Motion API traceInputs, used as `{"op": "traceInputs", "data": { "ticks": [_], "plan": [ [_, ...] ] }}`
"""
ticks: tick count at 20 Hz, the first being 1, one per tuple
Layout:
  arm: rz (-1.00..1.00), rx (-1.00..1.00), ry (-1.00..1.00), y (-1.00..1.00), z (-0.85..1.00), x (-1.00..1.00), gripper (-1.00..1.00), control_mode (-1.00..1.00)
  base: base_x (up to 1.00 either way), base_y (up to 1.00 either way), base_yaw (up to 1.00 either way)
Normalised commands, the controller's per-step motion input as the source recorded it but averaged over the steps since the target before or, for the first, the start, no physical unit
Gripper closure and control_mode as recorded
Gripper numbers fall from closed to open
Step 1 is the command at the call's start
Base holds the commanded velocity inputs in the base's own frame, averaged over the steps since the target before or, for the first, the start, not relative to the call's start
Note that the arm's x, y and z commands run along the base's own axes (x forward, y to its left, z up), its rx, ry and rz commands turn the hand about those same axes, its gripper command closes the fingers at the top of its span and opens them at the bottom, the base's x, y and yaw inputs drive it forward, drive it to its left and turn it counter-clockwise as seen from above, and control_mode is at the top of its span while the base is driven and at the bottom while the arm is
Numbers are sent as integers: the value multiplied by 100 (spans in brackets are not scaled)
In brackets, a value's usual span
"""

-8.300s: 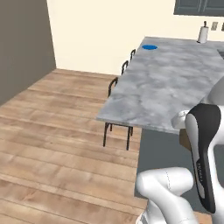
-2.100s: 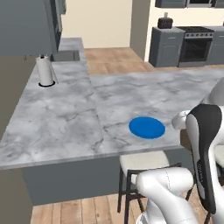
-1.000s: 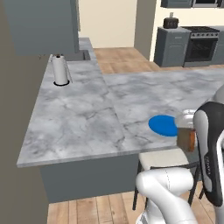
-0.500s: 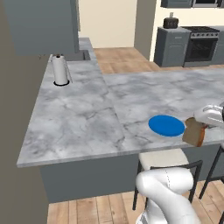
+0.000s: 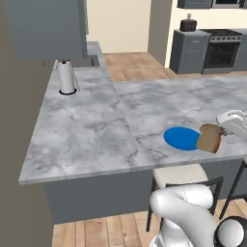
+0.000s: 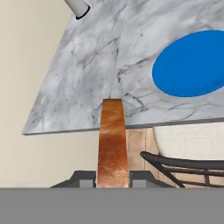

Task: Start the toaster. Once the lever pops up, take the bread to the plate on the dining counter.

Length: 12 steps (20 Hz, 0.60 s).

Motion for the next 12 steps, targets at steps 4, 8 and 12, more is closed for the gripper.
{"op": "traceInputs", "data": {
  "ticks": [4, 8, 12],
  "plan": [
    [12, 9, 0, 0, -33, 65, 100, -100, 0, 0, 0],
    [10, 11, 0, -3, -42, 62, 100, -100, 0, 0, 0],
    [5, 11, 0, -23, -37, 51, 100, -100, 0, 0, 0]
  ]
}}
